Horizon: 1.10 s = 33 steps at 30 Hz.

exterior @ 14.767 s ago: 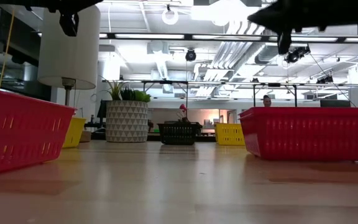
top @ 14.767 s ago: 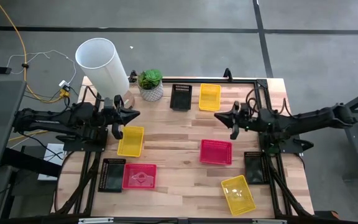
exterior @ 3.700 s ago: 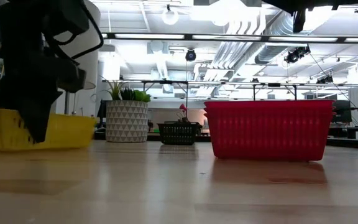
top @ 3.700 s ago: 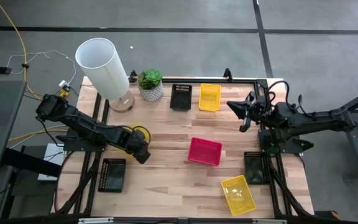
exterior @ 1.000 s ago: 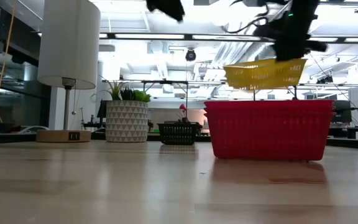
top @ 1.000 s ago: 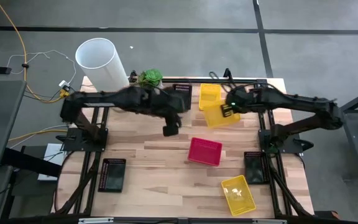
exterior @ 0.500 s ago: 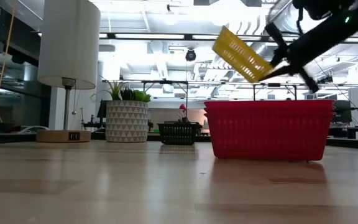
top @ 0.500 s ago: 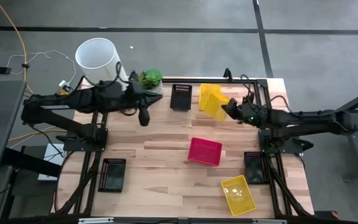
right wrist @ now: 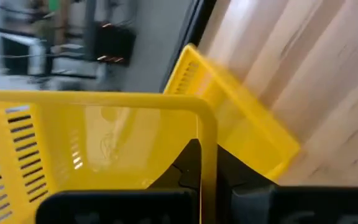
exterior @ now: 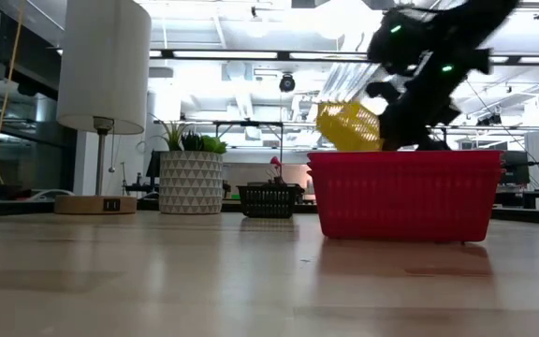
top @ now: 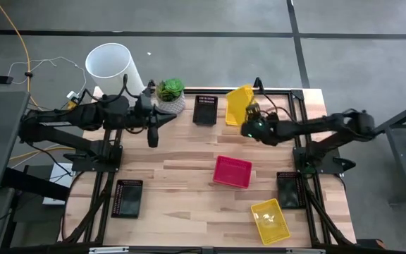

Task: Stack baskets by color
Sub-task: Stack the left yellow bin on top of the top yellow bin on the table

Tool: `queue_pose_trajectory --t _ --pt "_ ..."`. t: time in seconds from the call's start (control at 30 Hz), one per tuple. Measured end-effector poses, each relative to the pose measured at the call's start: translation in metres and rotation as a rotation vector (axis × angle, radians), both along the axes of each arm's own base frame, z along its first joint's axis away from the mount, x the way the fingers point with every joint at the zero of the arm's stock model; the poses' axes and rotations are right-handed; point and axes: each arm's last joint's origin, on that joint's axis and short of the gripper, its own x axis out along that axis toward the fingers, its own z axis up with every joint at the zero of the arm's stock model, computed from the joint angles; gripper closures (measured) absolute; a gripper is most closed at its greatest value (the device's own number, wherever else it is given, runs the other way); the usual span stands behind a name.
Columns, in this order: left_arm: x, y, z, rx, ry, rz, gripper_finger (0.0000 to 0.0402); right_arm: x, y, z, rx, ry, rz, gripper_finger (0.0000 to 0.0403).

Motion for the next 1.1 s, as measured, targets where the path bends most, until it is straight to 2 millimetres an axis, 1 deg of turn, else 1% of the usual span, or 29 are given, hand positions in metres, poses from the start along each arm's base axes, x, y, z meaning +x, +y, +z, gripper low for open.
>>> queue_pose_trajectory --t 0.07,0.17,0.23,0.3,0.4,0.47,0.67,1.1 --pt "-0.004 -0.001 0.002 -0.006 -0.009 -0.03 0.0401 0.013 -0.011 0.002 0.024 0.006 -0.022 0.0403" --pt "-0.01 -0.003 0.004 -0.018 -0.017 -0.068 0.0401 0.03 -0.031 0.012 0.029 -0.004 -0.069 0.0403" --pt "-0.013 -0.004 0.005 -0.022 -0.015 -0.077 0.0401 0.033 -0.041 0.013 0.089 0.067 -0.076 0.0403" --pt "-0.019 -0.005 0.005 -0.02 -0.002 -0.082 0.0401 0.034 -0.045 0.011 0.146 0.16 -0.08 0.0403" --pt "-0.026 -0.006 0.006 -0.021 0.002 -0.081 0.0401 0.039 -0.044 0.014 0.185 0.199 -0.063 0.0403" --pt "-0.03 -0.006 0.006 -0.021 0.009 -0.079 0.0401 0.039 -0.042 0.012 0.201 0.23 -0.055 0.0403" --pt "-0.038 -0.007 0.009 -0.005 0.003 -0.082 0.0401 0.038 -0.04 0.013 0.215 0.246 -0.046 0.0403" --pt "-0.039 -0.007 0.009 0.016 0.009 -0.087 0.0401 0.031 -0.036 0.01 0.302 0.321 -0.024 0.0403"
